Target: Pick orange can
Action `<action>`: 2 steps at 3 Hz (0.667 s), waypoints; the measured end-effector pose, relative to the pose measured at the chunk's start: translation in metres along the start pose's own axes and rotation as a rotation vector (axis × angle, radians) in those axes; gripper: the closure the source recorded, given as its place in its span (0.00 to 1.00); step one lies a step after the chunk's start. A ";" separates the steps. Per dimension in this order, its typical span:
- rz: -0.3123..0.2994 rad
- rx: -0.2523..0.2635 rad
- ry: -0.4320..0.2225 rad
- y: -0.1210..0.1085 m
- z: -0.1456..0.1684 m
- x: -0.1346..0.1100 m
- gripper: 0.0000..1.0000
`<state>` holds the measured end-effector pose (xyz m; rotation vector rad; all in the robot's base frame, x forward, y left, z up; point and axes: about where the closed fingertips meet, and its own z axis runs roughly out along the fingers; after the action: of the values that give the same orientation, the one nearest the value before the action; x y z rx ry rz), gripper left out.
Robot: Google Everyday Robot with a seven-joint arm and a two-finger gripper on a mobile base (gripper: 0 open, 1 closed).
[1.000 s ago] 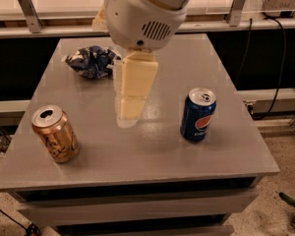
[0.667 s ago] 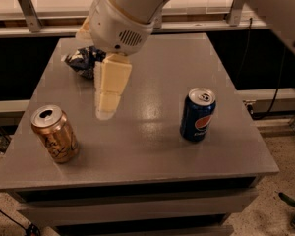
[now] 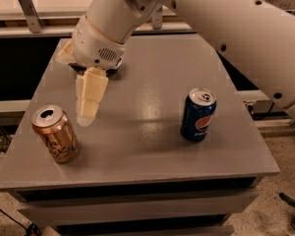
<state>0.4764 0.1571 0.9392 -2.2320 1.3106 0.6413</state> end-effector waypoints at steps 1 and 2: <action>-0.004 -0.096 -0.068 0.009 0.017 -0.003 0.00; -0.018 -0.168 -0.115 0.022 0.028 -0.009 0.00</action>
Offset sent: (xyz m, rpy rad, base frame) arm -0.0452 0.0141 -0.0270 0.0438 0.2258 0.2056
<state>0.4485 0.1703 0.9195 -2.2979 1.2185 0.8883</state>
